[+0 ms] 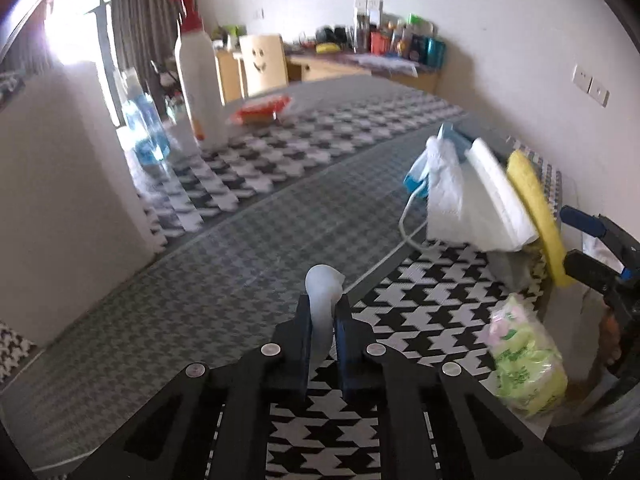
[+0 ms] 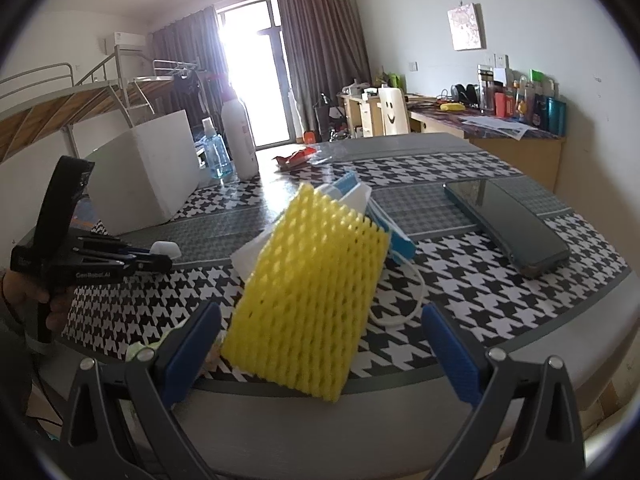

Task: Organize soft objects
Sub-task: 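Grasp the yellow mesh sleeve with the right tool while the left tool grasps the white roll, then carry the yellow mesh sleeve and white roll toward the white foam box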

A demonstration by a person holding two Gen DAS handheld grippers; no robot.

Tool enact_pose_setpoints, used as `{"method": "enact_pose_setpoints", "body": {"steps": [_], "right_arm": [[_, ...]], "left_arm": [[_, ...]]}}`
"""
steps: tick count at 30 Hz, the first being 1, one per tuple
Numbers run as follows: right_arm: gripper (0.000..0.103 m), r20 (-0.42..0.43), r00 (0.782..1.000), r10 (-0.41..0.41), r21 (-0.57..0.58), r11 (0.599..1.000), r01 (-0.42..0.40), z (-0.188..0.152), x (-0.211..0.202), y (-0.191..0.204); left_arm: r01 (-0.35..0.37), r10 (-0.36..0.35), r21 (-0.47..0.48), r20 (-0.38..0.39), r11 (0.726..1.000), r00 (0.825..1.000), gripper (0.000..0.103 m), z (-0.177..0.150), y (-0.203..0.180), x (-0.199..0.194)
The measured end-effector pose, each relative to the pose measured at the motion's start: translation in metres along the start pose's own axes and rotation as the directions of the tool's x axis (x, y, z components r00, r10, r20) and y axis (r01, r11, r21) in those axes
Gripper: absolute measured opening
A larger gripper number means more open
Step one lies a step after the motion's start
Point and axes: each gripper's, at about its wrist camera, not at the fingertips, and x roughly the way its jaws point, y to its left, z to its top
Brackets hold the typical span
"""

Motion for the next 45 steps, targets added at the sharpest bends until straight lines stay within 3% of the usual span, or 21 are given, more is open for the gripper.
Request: {"method": "enact_pose_setpoints", "body": {"steps": [3, 8, 13, 24, 29, 38, 45], "right_arm": [[0.101, 0.005, 1.000, -0.009, -0.005, 1.000, 0.009, 0.003, 0.000, 0.002], [0.083, -0.014, 1.000, -0.006, -0.014, 1.000, 0.006, 0.003, -0.001, 0.003], [0.079, -0.023, 1.000, 0.009, -0.030, 0.999, -0.010, 0.001, -0.002, 0.010], [0.042, -0.083, 0.997, 0.002, -0.054, 0.999, -0.006, -0.002, 0.003, 0.016], [0.015, -0.085, 0.996, -0.010, -0.040, 0.999, 0.007, -0.002, -0.006, 0.011], [0.014, -0.026, 1.000, 0.014, -0.021, 1.000, -0.015, 0.009, -0.025, 0.007], [0.014, 0.026, 0.998, 0.052, -0.044, 0.998, -0.051, 0.023, -0.030, 0.020]], "left_arm": [[-0.014, 0.015, -0.015, 0.053, 1.000, 0.998, 0.012, -0.002, -0.005, -0.019], [0.004, 0.002, -0.061, 0.109, 0.998, 0.994, 0.012, -0.003, -0.007, -0.037], [0.028, -0.010, -0.112, 0.159, 0.993, 0.987, 0.012, -0.005, -0.007, -0.049], [0.036, -0.007, -0.151, 0.189, 0.988, 0.982, 0.012, -0.010, -0.004, -0.055], [0.044, -0.013, -0.152, 0.198, 0.987, 0.980, 0.013, -0.011, -0.007, -0.056], [0.033, 0.004, -0.156, 0.236, 0.987, 0.972, 0.013, -0.012, -0.012, -0.070], [-0.017, 0.066, -0.181, 0.266, 0.983, 0.962, 0.013, -0.011, -0.016, -0.087]]}}
